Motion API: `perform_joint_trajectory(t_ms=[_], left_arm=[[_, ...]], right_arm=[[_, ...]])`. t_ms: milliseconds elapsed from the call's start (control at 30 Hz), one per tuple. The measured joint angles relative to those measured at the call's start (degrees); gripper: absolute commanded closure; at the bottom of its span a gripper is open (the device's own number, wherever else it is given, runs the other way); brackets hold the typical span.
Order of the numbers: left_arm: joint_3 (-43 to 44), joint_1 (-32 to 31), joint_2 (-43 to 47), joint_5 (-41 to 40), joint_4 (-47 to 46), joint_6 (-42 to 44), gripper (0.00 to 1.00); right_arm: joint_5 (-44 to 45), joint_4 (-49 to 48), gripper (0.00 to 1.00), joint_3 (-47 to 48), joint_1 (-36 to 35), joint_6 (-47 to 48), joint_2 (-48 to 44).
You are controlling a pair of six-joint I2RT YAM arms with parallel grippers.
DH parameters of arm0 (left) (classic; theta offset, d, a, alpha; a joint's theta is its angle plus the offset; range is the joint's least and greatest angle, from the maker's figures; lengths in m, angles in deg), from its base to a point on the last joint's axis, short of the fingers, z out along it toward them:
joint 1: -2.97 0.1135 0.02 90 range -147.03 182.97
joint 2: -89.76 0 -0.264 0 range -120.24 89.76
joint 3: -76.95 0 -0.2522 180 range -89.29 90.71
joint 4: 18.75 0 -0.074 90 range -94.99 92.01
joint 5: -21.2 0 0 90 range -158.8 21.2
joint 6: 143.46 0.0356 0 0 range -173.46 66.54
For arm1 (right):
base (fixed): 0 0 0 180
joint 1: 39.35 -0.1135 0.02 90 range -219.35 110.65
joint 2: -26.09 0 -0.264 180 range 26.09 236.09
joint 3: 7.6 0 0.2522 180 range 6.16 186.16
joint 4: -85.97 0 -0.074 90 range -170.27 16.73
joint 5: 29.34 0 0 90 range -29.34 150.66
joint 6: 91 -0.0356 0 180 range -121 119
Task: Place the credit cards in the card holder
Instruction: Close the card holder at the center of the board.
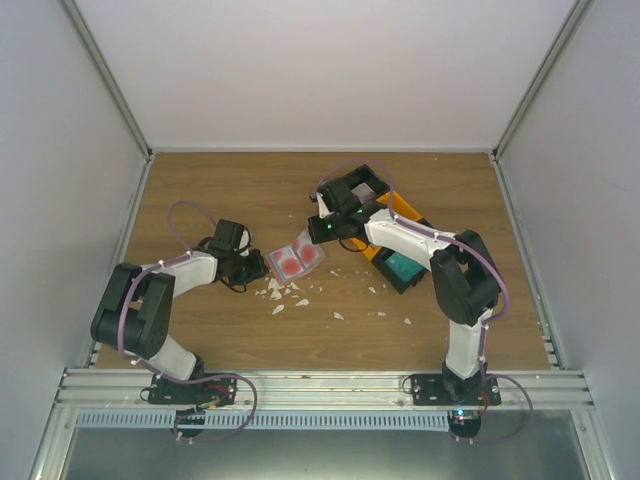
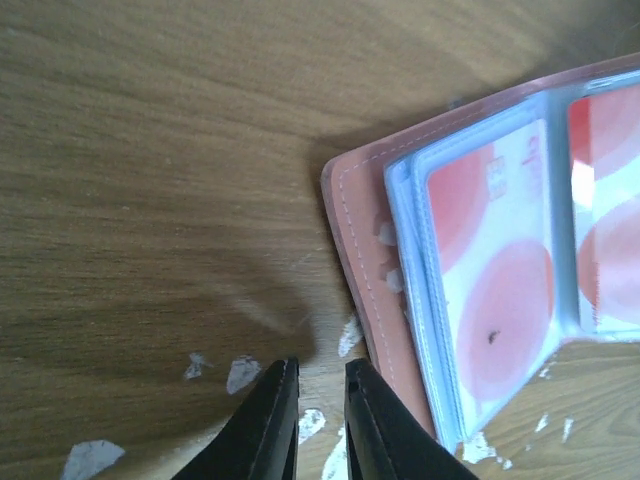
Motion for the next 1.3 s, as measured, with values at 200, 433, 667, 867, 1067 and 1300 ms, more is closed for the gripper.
perform_joint_trajectory(t_ms=[200,433,667,867,1067,1300], left_arm=[[-0.04,0.04,-2.29,2.6,-2.25,-0.13,0.85],[-0.04,0.02,-4.02,7.13,-4.79,-0.15,0.85],[-1.33,0.02,-1.84,6.88,-4.2,-0.92,0.8],[-4.39,0.02,8.2,0.09,-0.96,-3.39,0.78],[-4.26,0.02,16.44,-3.26,1.55,-4.0,0.76],[-0.02,0.02,20.11,-2.71,3.23,-2.93,0.69]], right_arm=[[-10.86,-2.91,0.99,-0.04,-1.03,-3.06,-1.57],[-22.16,-12.33,0.97,-2.6,-2.25,-9.55,-0.57],[-28.06,-24.04,0.94,-8.66,-2.84,-16.65,4.68],[-31.54,-27.63,0.73,-9.66,-3.06,-18.56,9.77],[-33.7,-27.45,0.45,-8.22,-3.78,-16.74,10.32],[-35.76,-27.89,0.37,-8.35,-3.45,-15.85,7.04]])
